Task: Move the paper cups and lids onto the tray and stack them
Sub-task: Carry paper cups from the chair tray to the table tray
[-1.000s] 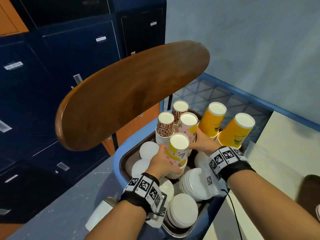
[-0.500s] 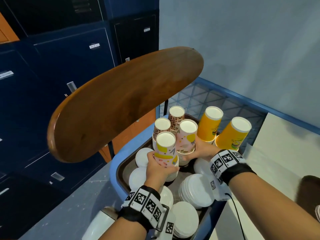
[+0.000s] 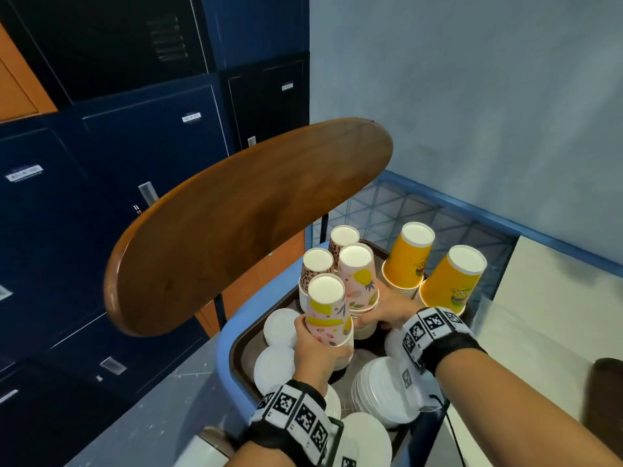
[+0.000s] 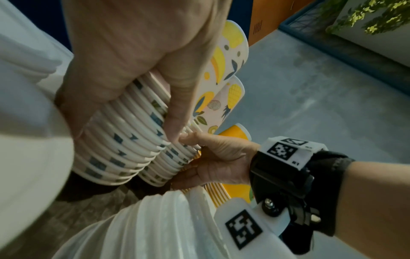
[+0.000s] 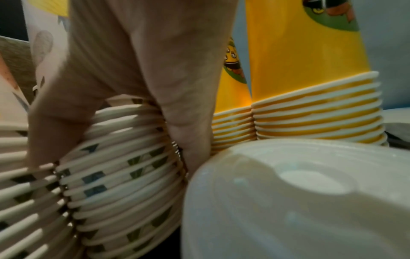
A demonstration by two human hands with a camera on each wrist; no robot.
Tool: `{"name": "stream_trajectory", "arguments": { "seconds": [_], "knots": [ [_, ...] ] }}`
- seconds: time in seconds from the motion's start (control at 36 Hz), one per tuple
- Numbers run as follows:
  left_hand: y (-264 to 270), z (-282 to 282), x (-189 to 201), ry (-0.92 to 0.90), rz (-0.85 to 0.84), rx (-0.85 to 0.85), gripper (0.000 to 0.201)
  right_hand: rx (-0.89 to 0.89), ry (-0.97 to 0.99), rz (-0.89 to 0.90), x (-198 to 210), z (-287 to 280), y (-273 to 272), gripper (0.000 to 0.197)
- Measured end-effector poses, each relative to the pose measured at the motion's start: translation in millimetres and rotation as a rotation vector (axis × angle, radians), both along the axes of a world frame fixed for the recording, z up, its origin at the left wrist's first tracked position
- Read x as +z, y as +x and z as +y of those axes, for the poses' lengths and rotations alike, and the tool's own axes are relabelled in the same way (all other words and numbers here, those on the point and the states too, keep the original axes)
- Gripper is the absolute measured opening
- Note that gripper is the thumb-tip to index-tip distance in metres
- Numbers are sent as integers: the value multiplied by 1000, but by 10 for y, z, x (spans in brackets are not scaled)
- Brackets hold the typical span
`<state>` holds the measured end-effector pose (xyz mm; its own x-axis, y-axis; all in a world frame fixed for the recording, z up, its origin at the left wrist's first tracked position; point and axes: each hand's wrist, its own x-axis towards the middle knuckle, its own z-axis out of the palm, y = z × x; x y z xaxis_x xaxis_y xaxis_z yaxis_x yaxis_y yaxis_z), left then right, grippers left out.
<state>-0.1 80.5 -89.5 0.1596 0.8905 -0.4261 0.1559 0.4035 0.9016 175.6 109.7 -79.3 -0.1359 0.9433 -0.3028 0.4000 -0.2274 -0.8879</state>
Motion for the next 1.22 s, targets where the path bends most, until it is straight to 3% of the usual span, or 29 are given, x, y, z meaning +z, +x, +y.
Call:
{"name": "stream_trajectory", "arguments": {
  "seconds": [0.14,0.33,0.42,0.5,0.61,0.81,0.92,1.0,1.22],
  "knots": [
    [-27,55,64,46,-52,38,88,32,65,-113,124,14,11,67],
    [-51,63,262,140,-197,47,78,-144,116,141,260,-85,-53,59],
    [-53,14,387,192,-240,24,69,-200,149,220,277,-149,-31,71],
    [-72,-57,540,218,-250,-16,83,-279,157,276,340,-251,8,85],
    [-101,-111,659,299,-255,-132,88,-353,206,288,517,-484,72,97],
    [-30,-266,973,269,-306,-462,89,-527,324,242,861,-1143,221,85],
    [232,-468,1187,338,-331,-661,91,-589,357,257,984,-1655,417,90],
    [471,-716,1279,383,-269,-771,103,-624,406,270,1064,-2080,562,92],
    [1230,-1586,1304,362,-288,-913,99,-835,536,219,1124,-3251,1062,95]
  ]
}}
